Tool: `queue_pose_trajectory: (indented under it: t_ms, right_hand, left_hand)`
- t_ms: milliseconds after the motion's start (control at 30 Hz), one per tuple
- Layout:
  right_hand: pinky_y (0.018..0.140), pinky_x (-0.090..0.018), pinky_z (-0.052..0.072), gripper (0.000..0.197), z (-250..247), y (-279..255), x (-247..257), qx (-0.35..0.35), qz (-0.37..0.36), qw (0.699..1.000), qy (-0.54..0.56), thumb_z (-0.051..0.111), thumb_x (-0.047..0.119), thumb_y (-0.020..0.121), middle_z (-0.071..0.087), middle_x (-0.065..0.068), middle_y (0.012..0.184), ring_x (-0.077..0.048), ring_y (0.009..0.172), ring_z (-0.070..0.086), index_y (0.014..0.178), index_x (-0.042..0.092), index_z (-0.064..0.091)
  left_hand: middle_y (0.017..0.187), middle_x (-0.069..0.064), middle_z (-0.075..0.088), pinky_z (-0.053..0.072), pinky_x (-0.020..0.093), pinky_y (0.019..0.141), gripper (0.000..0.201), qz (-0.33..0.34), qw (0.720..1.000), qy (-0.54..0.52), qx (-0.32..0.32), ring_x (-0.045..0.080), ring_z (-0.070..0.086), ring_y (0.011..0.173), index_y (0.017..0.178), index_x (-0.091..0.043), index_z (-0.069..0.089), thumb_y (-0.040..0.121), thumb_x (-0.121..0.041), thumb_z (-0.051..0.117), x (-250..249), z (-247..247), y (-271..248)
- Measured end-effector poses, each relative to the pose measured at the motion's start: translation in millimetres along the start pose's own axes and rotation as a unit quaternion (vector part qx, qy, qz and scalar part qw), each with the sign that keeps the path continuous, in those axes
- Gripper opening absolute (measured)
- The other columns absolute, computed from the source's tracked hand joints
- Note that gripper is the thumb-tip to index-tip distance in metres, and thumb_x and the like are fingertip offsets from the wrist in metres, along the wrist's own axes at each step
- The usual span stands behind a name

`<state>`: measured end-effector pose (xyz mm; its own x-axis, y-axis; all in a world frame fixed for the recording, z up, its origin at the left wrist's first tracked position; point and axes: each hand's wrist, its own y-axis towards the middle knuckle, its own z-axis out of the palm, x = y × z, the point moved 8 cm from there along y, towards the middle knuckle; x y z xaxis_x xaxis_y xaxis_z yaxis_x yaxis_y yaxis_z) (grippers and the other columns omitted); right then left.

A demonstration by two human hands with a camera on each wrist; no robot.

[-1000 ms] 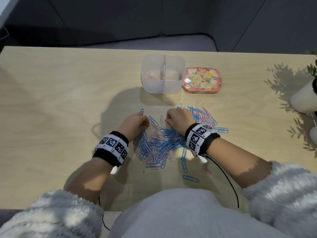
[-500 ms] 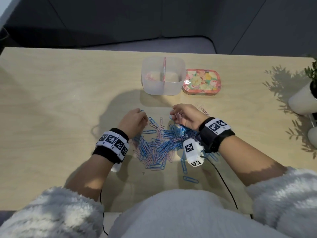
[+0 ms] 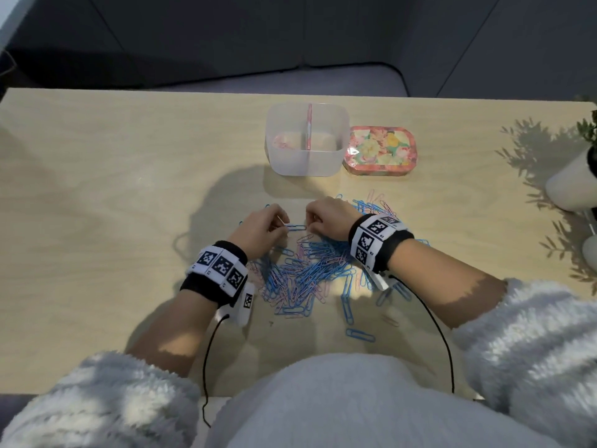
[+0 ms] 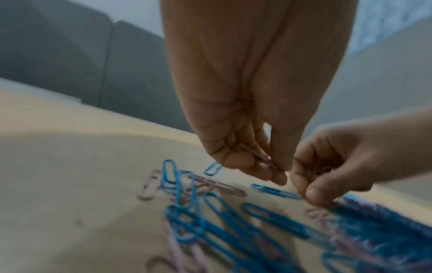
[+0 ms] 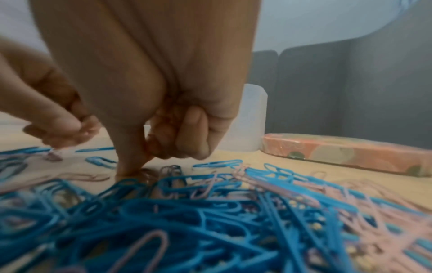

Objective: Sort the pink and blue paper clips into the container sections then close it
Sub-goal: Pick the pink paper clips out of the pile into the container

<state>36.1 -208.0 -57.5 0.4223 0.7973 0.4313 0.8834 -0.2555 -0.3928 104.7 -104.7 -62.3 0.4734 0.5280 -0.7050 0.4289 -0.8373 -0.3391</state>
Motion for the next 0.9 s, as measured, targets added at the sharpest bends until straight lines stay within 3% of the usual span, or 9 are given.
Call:
queue_pose_trajectory:
  t_ms: [67, 133, 233, 367, 500, 633, 767, 900]
  right_hand:
    - [0.072, -0.026, 0.033, 0.020, -1.4, -1.9, 1.5, -0.017, -0.005, 1.000, 0.000, 0.058, 0.017, 0.085, 0.056, 0.000, 0.093, -0.017, 0.086, 0.049, 0.104, 0.011, 0.057]
    - [0.072, -0.027, 0.035, 0.021, -3.5, -2.8, -2.2, -0.038, 0.011, 0.999, 0.004, 0.058, 0.020, 0.085, 0.059, -0.002, 0.094, -0.018, 0.086, 0.051, 0.105, 0.013, 0.057]
    - [0.072, -0.029, 0.039, 0.014, -5.3, -6.1, -11.7, -0.063, 0.041, 0.997, 0.015, 0.059, 0.023, 0.083, 0.065, -0.005, 0.093, -0.026, 0.089, 0.059, 0.095, 0.017, 0.063]
    - [0.070, -0.027, 0.037, 0.018, 6.0, -15.4, 4.6, -0.032, 0.001, 0.999, 0.022, 0.062, 0.029, 0.084, 0.055, 0.004, 0.080, -0.014, 0.079, 0.050, 0.098, 0.019, 0.067]
    - [0.076, -0.030, 0.040, 0.019, 14.3, -18.1, 10.6, -0.032, -0.001, 0.999, -0.023, 0.060, 0.027, 0.086, 0.065, -0.001, 0.101, -0.020, 0.095, 0.057, 0.102, 0.020, 0.067]
    - [0.073, -0.030, 0.042, 0.012, 12.9, -20.0, -2.1, -0.038, 0.049, 0.998, -0.008, 0.064, 0.026, 0.082, 0.067, -0.003, 0.096, -0.024, 0.093, 0.061, 0.088, 0.016, 0.068]
    - [0.065, -0.026, 0.039, 0.006, 15.7, -27.4, -23.3, -0.009, 0.105, 0.993, 0.053, 0.067, 0.018, 0.077, 0.062, -0.001, 0.076, -0.022, 0.079, 0.062, 0.079, 0.013, 0.070]
    - [0.063, -0.025, 0.040, 0.008, 17.7, -36.3, -29.5, 0.002, 0.108, 0.993, 0.049, 0.062, 0.012, 0.075, 0.066, 0.000, 0.071, -0.017, 0.070, 0.056, 0.075, 0.012, 0.071]
  left_hand:
    - [0.079, -0.004, 0.057, 0.045, 0.031, 0.074, 0.015, -0.019, 0.998, -0.052, 0.030, 0.019, 0.055, 0.079, 0.106, -0.014, 0.051, 0.092, -0.009, 0.045, -1.9, 7.8, -4.9]
    - [0.074, -0.005, 0.054, 0.044, 0.035, 0.071, 0.020, -0.025, 0.997, -0.062, 0.044, 0.020, 0.051, 0.075, 0.105, -0.014, 0.051, 0.092, -0.007, 0.038, -6.2, 14.3, -8.5]
    - [0.076, 0.001, 0.060, 0.040, 0.032, 0.066, 0.014, -0.009, 0.999, 0.029, 0.043, 0.021, 0.053, 0.074, 0.098, -0.013, 0.055, 0.092, -0.018, 0.044, -5.5, 18.1, -12.6]
    - [0.090, 0.007, 0.063, 0.043, 0.033, 0.074, 0.010, 0.018, 0.983, 0.183, 0.022, 0.025, 0.058, 0.088, 0.093, -0.012, 0.058, 0.089, -0.020, 0.053, 9.6, 10.3, -15.2]
    - [0.091, 0.007, 0.064, 0.044, 0.036, 0.075, 0.011, 0.024, 0.973, 0.230, -0.001, 0.026, 0.055, 0.092, 0.094, -0.013, 0.061, 0.088, -0.018, 0.052, 8.9, -2.9, -15.0]
    - [0.092, 0.007, 0.064, 0.044, 0.037, 0.077, 0.023, 0.056, 0.964, 0.258, -0.017, 0.028, 0.056, 0.094, 0.091, -0.013, 0.063, 0.090, -0.031, 0.049, -16.6, 13.1, -14.8]
    - [0.095, 0.011, 0.067, 0.044, 0.035, 0.075, 0.046, -0.028, 0.939, 0.339, -0.058, 0.032, 0.058, 0.098, 0.085, -0.008, 0.063, 0.086, -0.051, 0.047, -22.9, 23.5, -13.1]
    - [0.100, 0.014, 0.067, 0.047, 0.038, 0.080, 0.039, -0.075, 0.937, 0.339, -0.038, 0.033, 0.060, 0.100, 0.091, -0.005, 0.063, 0.089, -0.042, 0.051, -20.1, 32.2, -12.8]
